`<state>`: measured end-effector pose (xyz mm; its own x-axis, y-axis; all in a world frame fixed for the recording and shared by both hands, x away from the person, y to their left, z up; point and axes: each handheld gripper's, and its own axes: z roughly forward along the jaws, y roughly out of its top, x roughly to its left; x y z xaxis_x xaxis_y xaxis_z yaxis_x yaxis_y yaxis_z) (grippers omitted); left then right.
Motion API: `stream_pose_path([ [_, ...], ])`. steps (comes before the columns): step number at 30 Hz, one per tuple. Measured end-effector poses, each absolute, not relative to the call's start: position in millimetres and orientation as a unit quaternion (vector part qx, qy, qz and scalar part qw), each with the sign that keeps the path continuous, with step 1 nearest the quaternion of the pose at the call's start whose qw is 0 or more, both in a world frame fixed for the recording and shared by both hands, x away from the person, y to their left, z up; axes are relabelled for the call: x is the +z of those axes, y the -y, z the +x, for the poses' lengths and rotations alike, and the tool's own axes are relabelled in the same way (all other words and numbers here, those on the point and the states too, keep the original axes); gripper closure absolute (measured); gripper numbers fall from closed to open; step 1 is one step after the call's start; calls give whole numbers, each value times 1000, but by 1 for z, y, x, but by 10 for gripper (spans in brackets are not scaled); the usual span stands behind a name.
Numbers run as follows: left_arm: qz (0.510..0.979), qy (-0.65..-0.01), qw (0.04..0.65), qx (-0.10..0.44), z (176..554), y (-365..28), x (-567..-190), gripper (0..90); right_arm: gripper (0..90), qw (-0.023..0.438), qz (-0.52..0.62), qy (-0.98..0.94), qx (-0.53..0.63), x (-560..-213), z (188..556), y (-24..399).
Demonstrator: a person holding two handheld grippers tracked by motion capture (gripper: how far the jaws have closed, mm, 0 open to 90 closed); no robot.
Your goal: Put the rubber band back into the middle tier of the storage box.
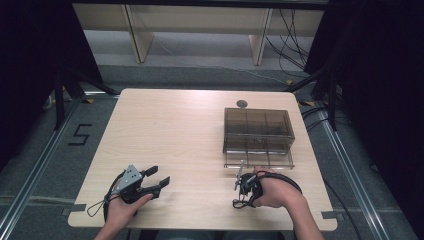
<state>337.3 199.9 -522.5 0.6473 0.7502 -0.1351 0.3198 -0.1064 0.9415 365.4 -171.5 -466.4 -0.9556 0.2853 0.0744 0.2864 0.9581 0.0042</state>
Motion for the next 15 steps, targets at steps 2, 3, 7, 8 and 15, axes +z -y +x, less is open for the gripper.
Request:
stream_pose_path([
  [2, 718, -372, 556, 193, 337, -200, -523, 344, 875, 38, -150, 988, -8, -466, 364, 172],
  [3, 718, -372, 556, 194, 337, -200, -523, 344, 875, 38, -156, 987, -7, -465, 363, 172],
  [7, 718, -373, 555, 194, 337, -200, -522, 344, 876, 40, -155, 987, -10, -463, 363, 173],
  [8, 718, -373, 555, 194, 337, -200, -522, 344, 875, 41, -145, 988, -13, -463, 364, 173],
  [15, 718, -373, 555, 194, 337, -200, -522, 344, 876, 41, -157, 987, -12, -457, 363, 177],
])
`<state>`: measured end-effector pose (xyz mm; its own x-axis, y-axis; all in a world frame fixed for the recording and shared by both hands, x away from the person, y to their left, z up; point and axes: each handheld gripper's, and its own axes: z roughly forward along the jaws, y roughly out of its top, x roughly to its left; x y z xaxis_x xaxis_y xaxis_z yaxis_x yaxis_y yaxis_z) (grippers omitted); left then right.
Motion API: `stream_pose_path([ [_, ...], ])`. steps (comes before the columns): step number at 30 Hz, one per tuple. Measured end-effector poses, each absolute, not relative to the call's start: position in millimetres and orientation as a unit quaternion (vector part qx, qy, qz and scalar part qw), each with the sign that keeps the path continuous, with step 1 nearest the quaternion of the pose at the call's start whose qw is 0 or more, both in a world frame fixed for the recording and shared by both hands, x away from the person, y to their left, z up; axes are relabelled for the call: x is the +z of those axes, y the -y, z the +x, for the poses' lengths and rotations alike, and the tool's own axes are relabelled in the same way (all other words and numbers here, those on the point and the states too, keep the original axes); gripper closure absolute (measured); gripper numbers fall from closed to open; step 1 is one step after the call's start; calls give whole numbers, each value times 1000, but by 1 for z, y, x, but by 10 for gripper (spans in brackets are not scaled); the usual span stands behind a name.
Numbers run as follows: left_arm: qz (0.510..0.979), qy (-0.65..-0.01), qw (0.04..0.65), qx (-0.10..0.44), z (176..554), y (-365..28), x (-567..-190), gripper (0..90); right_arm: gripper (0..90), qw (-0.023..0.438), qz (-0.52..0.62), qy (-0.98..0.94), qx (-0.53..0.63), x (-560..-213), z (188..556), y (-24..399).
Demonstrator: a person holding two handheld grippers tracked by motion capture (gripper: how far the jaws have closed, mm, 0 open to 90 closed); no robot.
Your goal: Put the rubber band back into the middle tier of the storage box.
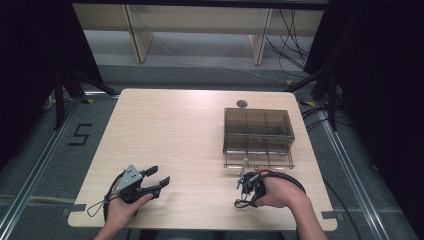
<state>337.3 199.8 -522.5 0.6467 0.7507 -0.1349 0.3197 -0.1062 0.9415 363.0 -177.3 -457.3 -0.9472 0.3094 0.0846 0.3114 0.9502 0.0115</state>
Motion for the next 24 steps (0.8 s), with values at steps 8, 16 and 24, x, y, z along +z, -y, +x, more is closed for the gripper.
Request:
stream_pose_path([
  [8, 718, -373, 554, 195, 337, -200, -522, 343, 876, 41, -170, 984, -15, -451, 363, 184],
  [16, 716, -371, 559, 193, 338, -200, -523, 344, 876, 40, -176, 983, -16, -447, 364, 190],
  [24, 718, -373, 555, 194, 337, -200, -522, 343, 876, 38, -179, 983, -11, -445, 365, 191],
])
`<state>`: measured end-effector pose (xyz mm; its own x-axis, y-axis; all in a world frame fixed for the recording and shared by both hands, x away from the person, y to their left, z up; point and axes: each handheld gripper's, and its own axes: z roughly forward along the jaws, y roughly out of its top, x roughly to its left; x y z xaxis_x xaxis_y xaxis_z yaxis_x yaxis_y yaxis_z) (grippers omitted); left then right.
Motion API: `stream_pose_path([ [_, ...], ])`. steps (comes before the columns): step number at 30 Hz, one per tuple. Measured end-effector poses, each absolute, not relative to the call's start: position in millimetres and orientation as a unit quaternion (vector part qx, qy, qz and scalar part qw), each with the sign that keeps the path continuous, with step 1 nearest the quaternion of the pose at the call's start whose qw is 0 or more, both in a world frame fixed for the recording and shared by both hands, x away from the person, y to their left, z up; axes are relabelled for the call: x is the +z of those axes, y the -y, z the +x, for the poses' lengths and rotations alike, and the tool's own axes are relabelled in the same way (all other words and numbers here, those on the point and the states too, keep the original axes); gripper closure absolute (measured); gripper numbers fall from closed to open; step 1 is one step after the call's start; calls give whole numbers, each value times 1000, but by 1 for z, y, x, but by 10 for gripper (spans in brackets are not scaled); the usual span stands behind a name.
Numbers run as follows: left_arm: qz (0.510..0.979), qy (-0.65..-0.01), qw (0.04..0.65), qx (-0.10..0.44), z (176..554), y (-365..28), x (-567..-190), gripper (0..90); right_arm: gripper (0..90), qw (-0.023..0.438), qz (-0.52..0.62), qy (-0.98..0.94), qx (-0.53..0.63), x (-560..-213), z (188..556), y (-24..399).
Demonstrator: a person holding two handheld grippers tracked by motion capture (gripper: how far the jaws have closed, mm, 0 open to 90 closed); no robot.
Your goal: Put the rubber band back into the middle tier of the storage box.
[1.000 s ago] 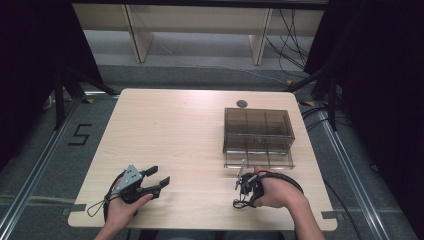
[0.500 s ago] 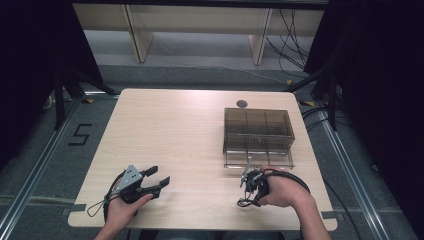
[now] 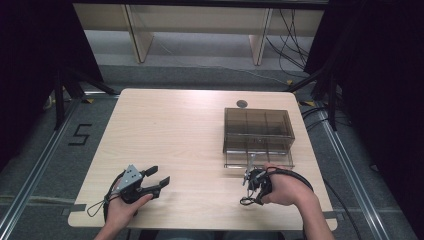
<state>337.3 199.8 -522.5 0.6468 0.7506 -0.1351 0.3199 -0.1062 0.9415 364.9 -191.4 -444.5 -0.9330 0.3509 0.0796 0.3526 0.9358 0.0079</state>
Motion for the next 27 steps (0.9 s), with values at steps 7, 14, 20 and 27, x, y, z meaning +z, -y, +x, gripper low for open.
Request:
stream_pose_path([
  [7, 718, -372, 555, 194, 337, -200, -523, 343, 876, 34, -169, 985, -11, -442, 367, 194],
  [14, 718, -373, 555, 194, 337, -200, -522, 343, 876, 33, -182, 983, -2, -439, 367, 195],
  [20, 718, -372, 555, 194, 337, -200, -522, 343, 876, 33, -179, 983, -5, -437, 368, 198],
  [27, 716, -371, 559, 192, 338, -199, -523, 343, 875, 30, -179, 983, -5, -436, 369, 201],
])
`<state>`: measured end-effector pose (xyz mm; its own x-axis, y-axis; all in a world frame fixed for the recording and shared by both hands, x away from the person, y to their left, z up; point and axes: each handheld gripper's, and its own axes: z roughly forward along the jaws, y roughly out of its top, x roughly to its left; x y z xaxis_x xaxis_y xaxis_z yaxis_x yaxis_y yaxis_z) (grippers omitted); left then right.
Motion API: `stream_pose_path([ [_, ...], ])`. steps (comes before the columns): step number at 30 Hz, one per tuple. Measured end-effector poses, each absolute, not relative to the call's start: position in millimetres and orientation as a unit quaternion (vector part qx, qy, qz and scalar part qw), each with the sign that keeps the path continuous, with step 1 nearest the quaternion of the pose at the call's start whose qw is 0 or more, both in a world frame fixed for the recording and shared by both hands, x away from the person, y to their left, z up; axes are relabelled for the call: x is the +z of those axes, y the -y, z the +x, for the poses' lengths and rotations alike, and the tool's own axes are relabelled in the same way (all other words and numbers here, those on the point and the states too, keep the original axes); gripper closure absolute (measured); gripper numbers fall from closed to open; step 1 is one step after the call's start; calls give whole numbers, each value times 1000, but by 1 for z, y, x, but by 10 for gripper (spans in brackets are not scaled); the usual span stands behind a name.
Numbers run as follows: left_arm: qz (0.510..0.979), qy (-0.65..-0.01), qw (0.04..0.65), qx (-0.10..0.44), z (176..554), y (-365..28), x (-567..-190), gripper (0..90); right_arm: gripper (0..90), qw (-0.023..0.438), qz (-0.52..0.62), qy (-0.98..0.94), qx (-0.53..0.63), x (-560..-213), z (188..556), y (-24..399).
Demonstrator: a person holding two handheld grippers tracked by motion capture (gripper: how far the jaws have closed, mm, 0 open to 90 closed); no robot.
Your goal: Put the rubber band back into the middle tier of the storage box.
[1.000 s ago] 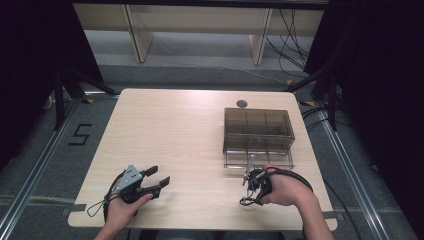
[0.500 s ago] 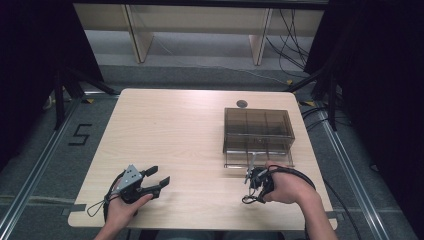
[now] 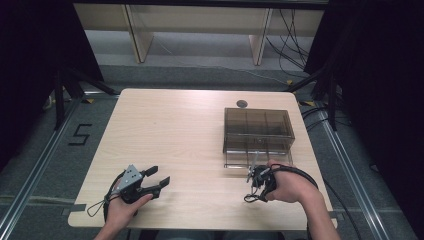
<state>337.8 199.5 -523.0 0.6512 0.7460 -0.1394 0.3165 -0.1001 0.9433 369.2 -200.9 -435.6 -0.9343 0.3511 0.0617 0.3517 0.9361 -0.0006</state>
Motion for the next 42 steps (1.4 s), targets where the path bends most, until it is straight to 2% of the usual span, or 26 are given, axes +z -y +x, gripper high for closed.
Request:
stream_pose_path([
  [42, 718, -368, 559, 192, 338, -200, -523, 343, 876, 22, -206, 978, -1, -426, 376, 221],
])
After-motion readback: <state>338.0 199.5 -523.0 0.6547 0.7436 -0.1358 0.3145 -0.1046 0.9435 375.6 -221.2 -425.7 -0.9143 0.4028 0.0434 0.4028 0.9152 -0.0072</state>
